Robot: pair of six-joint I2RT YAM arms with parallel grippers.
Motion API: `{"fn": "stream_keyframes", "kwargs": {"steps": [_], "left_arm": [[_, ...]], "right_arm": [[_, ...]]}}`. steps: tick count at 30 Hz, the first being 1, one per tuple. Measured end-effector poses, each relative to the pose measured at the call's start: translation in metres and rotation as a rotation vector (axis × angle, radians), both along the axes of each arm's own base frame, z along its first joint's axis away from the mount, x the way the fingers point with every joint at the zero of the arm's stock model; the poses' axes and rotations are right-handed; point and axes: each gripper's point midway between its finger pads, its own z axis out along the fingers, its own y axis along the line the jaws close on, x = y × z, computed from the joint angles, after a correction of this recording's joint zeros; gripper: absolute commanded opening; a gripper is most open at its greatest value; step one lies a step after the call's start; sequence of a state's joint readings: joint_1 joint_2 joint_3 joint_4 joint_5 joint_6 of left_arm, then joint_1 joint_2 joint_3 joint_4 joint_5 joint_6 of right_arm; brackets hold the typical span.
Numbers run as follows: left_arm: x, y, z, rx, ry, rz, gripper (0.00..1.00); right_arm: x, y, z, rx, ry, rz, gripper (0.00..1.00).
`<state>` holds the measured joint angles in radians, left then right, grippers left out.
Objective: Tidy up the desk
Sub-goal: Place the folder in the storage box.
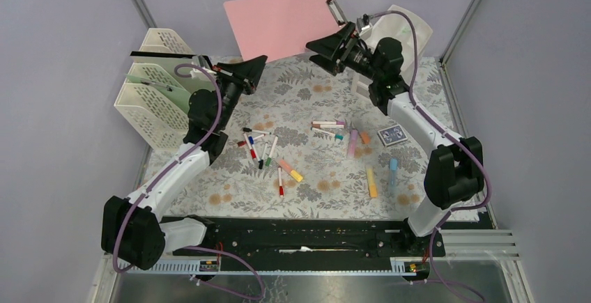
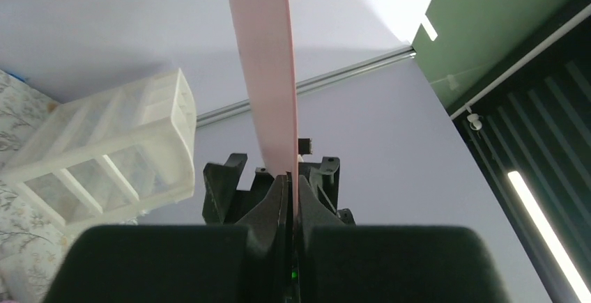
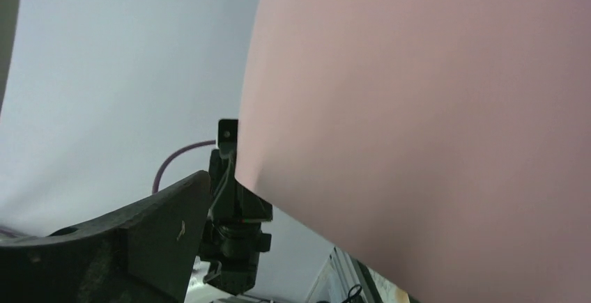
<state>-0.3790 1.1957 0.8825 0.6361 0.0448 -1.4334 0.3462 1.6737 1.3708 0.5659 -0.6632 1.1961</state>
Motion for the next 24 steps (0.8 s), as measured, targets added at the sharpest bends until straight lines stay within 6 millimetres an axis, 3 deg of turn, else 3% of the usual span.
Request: {"fn": "stream_keyframes", "kwargs": {"steps": [6, 11, 15, 19, 23, 24], "left_arm": [[-0.004, -0.005, 0.008, -0.035, -0.015, -0.012, 0.0], [-0.008, -0.007, 0.014, -0.06, -0.031, -0.022, 0.0], [-0.01, -0.011, 0.013, -0.061, -0.027, -0.033, 0.0], [-0.012, -0.019, -0.001, -0.049, 0.0, -0.05, 0.0], [-0.013, -0.023, -0.015, -0.03, 0.022, -0.06, 0.0], [-0.013, -0.023, -0.017, -0.026, 0.027, -0.061, 0.0]], "right_arm": [[0.007, -0.001, 0.037, 0.044, -0.077, -0.027, 0.89], [0.011, -0.003, 0.045, 0.063, -0.082, -0.049, 0.61], [0.021, -0.007, 0.042, 0.072, -0.068, -0.066, 0.45], [0.032, -0.011, 0.04, 0.081, -0.051, -0.084, 0.31], [0.032, -0.013, 0.044, 0.09, -0.062, -0.087, 0.01], [0.032, -0.013, 0.044, 0.09, -0.06, -0.087, 0.0]]}}
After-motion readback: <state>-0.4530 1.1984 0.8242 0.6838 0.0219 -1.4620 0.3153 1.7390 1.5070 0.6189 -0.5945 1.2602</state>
